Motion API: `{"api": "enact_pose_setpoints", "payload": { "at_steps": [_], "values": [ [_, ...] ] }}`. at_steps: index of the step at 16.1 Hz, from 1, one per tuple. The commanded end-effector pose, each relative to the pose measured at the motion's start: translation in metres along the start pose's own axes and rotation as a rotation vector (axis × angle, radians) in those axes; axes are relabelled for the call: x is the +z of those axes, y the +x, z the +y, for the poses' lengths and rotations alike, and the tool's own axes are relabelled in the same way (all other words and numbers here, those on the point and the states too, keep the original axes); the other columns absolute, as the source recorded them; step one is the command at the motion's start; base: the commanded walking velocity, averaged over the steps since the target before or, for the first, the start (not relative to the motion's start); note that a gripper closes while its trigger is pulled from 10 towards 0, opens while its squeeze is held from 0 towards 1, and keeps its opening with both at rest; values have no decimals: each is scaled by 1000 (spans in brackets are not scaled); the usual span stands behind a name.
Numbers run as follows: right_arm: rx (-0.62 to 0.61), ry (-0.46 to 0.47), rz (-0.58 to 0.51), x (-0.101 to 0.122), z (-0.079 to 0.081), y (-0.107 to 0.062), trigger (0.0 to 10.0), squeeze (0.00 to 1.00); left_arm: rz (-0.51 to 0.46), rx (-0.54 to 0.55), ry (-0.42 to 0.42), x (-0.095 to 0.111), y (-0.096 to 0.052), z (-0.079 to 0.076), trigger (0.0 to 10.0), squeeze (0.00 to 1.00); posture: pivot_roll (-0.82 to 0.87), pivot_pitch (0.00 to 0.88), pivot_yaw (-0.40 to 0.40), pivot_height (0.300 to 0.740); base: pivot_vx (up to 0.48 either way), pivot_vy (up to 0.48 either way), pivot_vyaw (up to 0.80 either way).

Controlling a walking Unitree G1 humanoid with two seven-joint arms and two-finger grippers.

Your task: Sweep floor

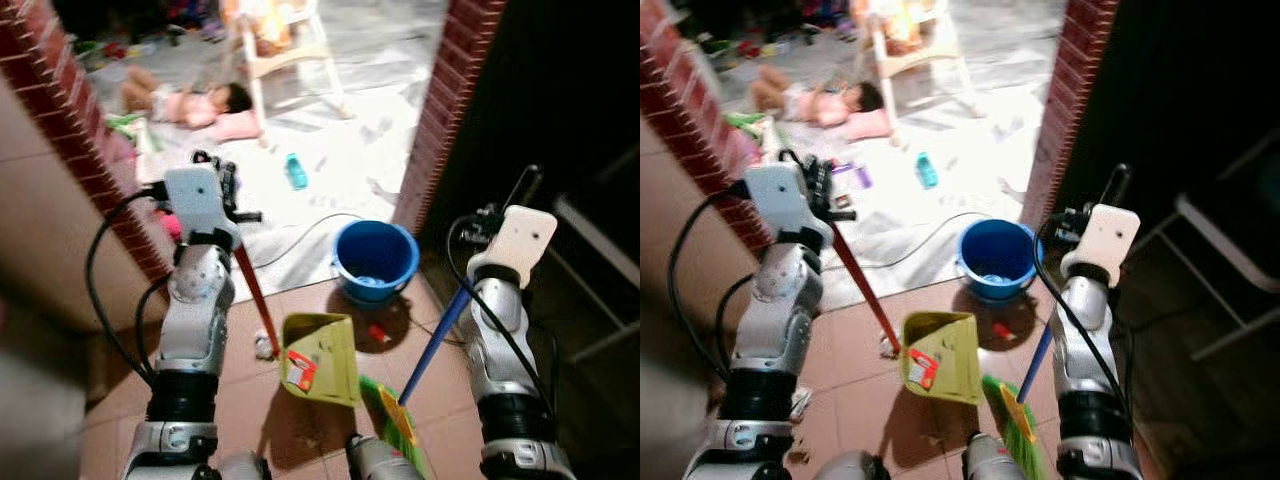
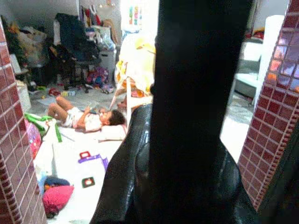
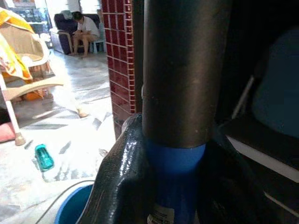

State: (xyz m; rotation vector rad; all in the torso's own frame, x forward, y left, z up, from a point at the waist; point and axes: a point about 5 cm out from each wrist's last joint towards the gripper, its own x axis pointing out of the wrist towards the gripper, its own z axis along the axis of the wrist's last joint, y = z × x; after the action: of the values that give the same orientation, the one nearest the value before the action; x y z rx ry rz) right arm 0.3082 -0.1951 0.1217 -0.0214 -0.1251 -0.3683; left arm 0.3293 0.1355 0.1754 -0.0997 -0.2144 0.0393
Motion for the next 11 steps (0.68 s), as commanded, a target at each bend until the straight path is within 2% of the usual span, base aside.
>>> {"api": "enact_pose_setpoints", "payload": {
  "at_steps": [1,5,8,11],
  "values": [
    [33,-24,1,-2,0,-3,10000,0,-168,23,-14,43,13,0,10000,0,-136,40,27,740,0,0,0],
    [67,-61,61,-14,0,-5,10000,0,-315,118,-31,98,27,15,10000,0,-123,58,4,740,0,0,0],
    [135,-53,100,-19,7,-7,10000,0,-349,165,-24,111,30,22,10000,0,-119,57,2,740,0,0,0],
    [99,-96,125,-24,6,-8,10000,0,-375,173,-23,120,35,22,10000,0,-125,53,9,740,0,0,0]
  ]
}}
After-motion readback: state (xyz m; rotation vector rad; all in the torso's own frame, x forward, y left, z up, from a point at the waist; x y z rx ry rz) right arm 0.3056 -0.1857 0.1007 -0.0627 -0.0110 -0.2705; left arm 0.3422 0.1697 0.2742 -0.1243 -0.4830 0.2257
